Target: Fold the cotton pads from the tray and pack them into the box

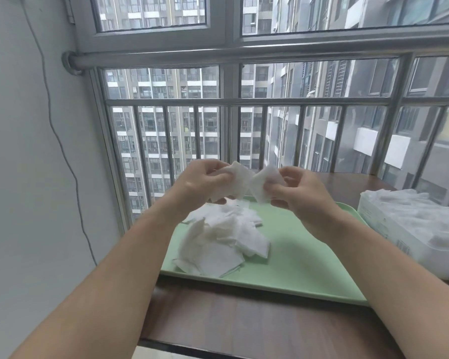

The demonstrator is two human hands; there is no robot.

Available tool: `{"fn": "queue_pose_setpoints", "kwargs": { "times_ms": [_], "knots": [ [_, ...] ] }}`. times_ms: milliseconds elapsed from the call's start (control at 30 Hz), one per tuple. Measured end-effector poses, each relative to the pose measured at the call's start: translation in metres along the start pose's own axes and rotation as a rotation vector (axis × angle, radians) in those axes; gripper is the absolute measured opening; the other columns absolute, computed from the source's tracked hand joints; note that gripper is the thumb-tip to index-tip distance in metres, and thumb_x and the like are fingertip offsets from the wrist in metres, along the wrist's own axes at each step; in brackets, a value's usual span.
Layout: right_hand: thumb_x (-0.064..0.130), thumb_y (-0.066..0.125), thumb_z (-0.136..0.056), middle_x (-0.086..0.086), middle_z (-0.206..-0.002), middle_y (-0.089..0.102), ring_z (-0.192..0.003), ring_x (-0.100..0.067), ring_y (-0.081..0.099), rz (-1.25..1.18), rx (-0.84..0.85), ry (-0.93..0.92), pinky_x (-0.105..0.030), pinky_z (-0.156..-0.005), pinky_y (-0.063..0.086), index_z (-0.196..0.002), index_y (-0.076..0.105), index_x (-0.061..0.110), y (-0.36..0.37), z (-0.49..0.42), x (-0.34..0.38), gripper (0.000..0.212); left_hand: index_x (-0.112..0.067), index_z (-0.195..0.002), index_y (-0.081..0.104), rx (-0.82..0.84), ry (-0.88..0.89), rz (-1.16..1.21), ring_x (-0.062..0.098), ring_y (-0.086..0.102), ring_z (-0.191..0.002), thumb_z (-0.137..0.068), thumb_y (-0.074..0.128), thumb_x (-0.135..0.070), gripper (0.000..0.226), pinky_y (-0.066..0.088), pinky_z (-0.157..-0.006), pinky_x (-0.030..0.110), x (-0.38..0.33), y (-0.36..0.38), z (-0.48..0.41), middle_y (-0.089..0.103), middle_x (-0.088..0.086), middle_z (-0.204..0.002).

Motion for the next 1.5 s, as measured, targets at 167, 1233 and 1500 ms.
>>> {"fn": "queue_pose_setpoints", "kwargs": {
  "times_ms": [167, 1233, 1500],
  "knots": [
    [0.017, 0.075, -0.078, -0.011, -0.093, 0.072, -0.083, -0.025, 0.064, -0.308, 0.077, -0.044, -0.032, -0.072, 0.049, -0.108, 0.065, 0.002, -0.001, 0.004, 0.012, 0.034, -0.013, -0.101, 0.07, 0.004, -0.034, 0.165, 0.033, 0.075, -0.087, -0.091, 0.072, -0.015, 0.01, 0.058, -0.066, 0.03, -0.001, 0.006, 0.002, 0.071, 0.017, -0.106],
    [-0.003, 0.074, -0.083, -0.018, -0.116, 0.066, -0.099, -0.028, 0.066, -0.105, -0.041, 0.024, -0.044, -0.089, 0.055, -0.112, 0.059, 0.014, -0.009, -0.001, -0.001, 0.037, -0.016, -0.096, 0.067, -0.102, -0.04, 0.198, 0.017, 0.067, -0.079, -0.092, 0.072, -0.023, 0.009, 0.056, -0.057, 0.027, 0.001, 0.013, 0.001, 0.069, 0.001, -0.092],
    [0.005, 0.07, -0.089, -0.01, -0.099, 0.071, -0.085, -0.023, 0.067, -0.117, -0.008, 0.134, -0.032, -0.073, 0.049, -0.113, 0.062, 0.004, -0.008, -0.002, -0.006, 0.025, -0.017, -0.095, 0.068, 0.048, -0.02, 0.383, 0.014, 0.071, -0.079, -0.078, 0.076, -0.027, 0.021, 0.053, -0.059, 0.025, -0.007, 0.026, 0.005, 0.076, -0.004, -0.086]
  ]
}}
Point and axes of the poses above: each hand's wrist, its own z-axis away from the middle knuckle, its own y-axis out of the palm, x = y × z, the point moved 4 cm from there along -z, towards the middle knuckle
